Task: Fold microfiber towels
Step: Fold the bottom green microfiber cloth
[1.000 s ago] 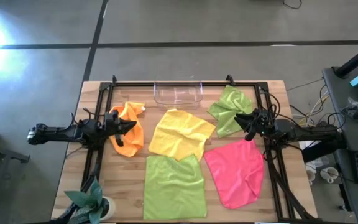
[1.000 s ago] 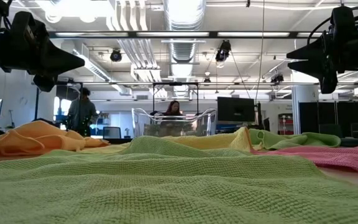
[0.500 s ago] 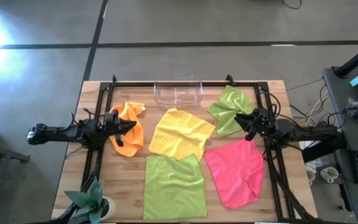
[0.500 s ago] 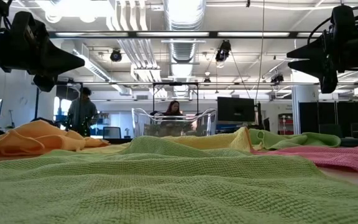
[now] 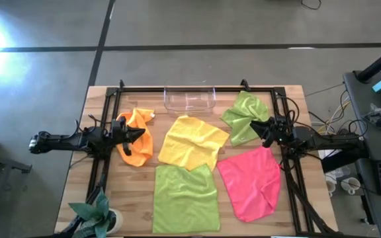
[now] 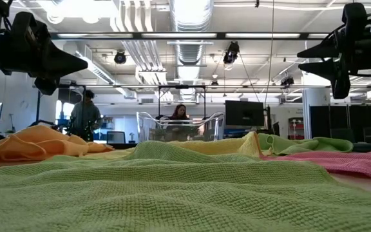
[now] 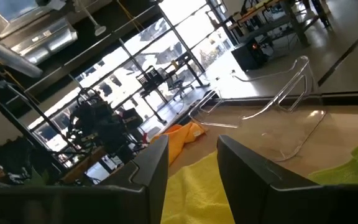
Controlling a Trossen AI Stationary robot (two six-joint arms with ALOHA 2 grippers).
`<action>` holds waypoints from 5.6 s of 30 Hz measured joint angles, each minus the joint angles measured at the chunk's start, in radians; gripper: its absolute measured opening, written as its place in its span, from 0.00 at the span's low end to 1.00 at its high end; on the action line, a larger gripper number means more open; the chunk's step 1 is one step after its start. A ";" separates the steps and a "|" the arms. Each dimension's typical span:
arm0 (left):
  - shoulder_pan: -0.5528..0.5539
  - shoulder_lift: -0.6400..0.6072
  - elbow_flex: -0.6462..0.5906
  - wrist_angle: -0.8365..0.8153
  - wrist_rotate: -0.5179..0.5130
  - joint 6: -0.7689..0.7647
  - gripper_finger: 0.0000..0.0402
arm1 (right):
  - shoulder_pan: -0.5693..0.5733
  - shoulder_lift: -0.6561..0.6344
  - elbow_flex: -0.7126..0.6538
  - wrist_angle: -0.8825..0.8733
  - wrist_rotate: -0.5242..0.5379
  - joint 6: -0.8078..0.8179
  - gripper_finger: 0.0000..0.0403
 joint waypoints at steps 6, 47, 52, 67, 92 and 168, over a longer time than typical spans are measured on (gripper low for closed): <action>0.000 0.000 0.000 0.000 0.000 0.000 0.00 | 0.000 0.000 0.012 0.001 -0.001 0.124 0.32; 0.000 0.002 -0.002 0.245 -0.035 0.077 0.00 | 0.039 0.536 0.780 -0.511 -0.495 -0.034 0.32; 0.000 0.002 -0.002 0.245 -0.034 0.077 0.00 | 0.125 0.688 0.888 -0.626 -0.501 -0.028 0.32; 0.000 0.014 -0.001 0.244 -0.030 0.077 0.00 | 0.333 1.089 1.167 -0.827 -0.417 0.031 0.32; 0.000 0.072 -0.001 0.245 -0.027 0.075 0.00 | 0.427 1.502 1.376 -0.897 -0.581 0.099 0.32; -0.002 0.302 0.158 0.215 0.185 0.026 0.07 | 0.621 1.979 1.420 -0.521 -0.453 -0.109 0.03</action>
